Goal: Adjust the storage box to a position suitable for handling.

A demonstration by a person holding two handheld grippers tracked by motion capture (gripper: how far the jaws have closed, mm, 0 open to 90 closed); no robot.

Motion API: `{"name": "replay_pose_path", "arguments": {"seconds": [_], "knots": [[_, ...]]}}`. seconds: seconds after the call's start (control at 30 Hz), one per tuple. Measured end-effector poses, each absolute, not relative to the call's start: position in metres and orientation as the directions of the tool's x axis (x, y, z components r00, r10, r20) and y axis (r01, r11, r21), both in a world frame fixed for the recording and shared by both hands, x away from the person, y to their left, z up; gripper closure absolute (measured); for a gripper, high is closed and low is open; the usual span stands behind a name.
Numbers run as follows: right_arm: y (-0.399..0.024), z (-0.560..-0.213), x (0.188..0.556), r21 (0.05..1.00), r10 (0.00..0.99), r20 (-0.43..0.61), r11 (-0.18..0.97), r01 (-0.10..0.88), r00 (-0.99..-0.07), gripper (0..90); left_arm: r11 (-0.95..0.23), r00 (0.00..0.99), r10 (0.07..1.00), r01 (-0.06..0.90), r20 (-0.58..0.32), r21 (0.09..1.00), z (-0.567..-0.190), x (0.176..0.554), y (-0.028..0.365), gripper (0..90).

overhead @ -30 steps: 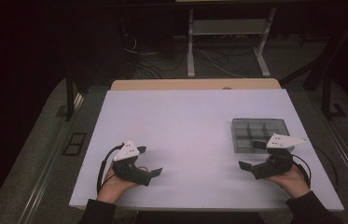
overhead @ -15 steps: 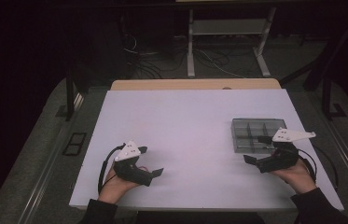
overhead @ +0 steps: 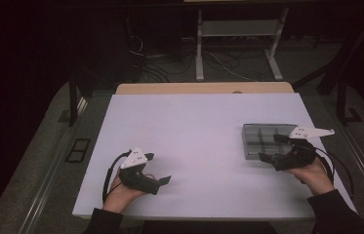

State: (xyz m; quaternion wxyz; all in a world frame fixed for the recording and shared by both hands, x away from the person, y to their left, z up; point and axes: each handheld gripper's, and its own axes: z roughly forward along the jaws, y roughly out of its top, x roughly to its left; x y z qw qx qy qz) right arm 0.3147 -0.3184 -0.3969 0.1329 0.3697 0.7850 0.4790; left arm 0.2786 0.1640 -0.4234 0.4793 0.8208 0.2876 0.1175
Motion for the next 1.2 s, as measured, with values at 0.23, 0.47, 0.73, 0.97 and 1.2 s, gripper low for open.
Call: {"name": "replay_pose_path", "arguments": {"seconds": [0.23, 0.47, 0.73, 0.97, 1.2], "knots": [[-0.324, -0.395, 0.326, 0.840, 0.718, 0.145, 0.274, 0.468, -0.680, 0.6, -0.378, 0.810, 0.580, 0.360, -0.086, 0.853, -0.424, 0.279, 0.163, 0.0], [-0.328, -0.393, 0.335, 0.831, 0.733, 0.134, 0.284, 0.479, -0.667, 0.6, -0.378, 0.810, 0.580, 0.363, -0.088, 0.852, -0.425, 0.280, 0.163, 0.0], [-0.335, -0.389, 0.346, 0.819, 0.749, 0.123, 0.294, 0.492, -0.651, 8.4, -0.378, 0.812, 0.577, 0.357, -0.084, 0.854, -0.424, 0.280, 0.163, 0.0], [-0.353, -0.390, 0.352, 0.810, 0.781, 0.130, 0.273, 0.520, -0.611, 18.6, -0.373, 0.810, 0.579, 0.359, -0.088, 0.856, -0.424, 0.280, 0.163, 0.0], [-0.372, -0.390, 0.355, 0.805, 0.805, 0.133, 0.253, 0.537, -0.578, 33.0, -0.370, 0.809, 0.581, 0.362, -0.091, 0.856, -0.424, 0.279, 0.164, 0.0]]}}
